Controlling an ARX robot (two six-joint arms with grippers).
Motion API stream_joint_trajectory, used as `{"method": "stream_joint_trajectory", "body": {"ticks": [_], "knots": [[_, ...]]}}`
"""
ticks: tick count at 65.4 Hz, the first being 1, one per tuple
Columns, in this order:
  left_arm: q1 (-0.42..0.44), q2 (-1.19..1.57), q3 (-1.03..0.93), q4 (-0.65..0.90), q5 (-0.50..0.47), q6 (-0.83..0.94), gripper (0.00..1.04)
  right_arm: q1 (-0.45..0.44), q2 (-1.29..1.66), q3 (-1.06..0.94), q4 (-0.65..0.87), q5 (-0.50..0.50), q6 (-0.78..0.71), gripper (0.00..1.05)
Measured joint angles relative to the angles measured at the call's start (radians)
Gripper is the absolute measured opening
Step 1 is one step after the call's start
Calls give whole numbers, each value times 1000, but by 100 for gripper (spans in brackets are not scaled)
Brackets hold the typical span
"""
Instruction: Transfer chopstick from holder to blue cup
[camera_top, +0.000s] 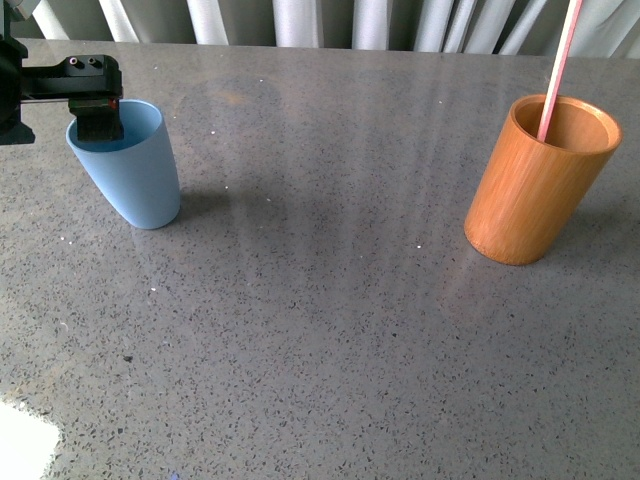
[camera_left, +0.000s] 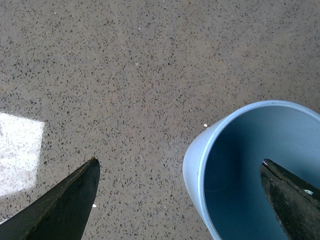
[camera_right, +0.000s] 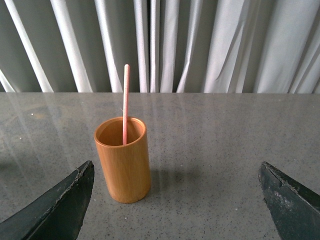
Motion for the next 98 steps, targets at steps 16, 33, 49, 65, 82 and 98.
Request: {"method": "stream_joint_trajectory", "body": {"ticks": [16,33,49,65,82,98], "knots": [[-16,21,20,-32,-27,10,33,0,0,0,0,0,0,96],[-32,26,65,-114,-42,14,3,0,0,0,0,0,0,96],[-59,25,119,-223,-39,29,3,0,0,0,0,0,0,96],[-123,17,205,-337,46,-23,3,0,0,0,0,0,0,96],[-204,35,258,-378,79,-111,3,0,0,0,0,0,0,96],[-247,116,307,-407,60,-160,3,0,0,0,0,0,0,96]]}}
